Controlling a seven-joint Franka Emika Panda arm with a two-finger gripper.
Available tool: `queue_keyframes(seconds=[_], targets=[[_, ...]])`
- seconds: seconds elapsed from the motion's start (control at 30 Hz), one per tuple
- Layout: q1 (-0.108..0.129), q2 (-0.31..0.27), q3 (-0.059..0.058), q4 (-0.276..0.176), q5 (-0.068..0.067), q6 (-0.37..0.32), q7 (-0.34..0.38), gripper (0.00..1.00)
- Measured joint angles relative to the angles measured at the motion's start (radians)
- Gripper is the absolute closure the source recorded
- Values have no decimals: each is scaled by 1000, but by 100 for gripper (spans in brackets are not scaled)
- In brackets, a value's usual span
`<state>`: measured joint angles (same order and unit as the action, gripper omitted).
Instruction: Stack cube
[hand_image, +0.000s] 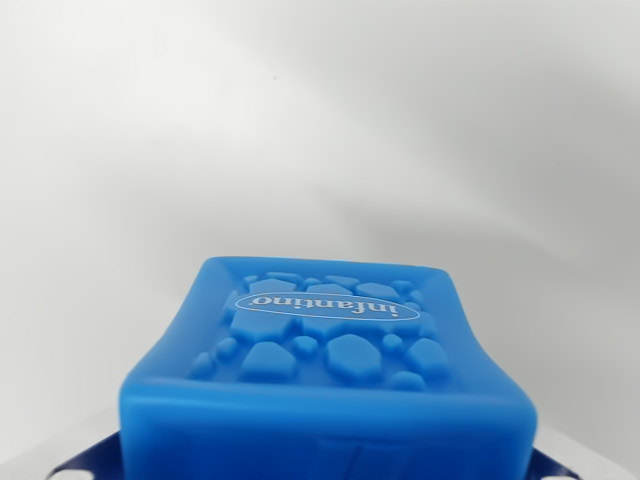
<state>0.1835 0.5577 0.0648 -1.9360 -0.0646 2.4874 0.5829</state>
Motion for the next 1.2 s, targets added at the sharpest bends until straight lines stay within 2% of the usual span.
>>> queue_keyframes(seconds=[1.2], targets=[[-81, -159, 1, -212, 13, 51, -57, 100]])
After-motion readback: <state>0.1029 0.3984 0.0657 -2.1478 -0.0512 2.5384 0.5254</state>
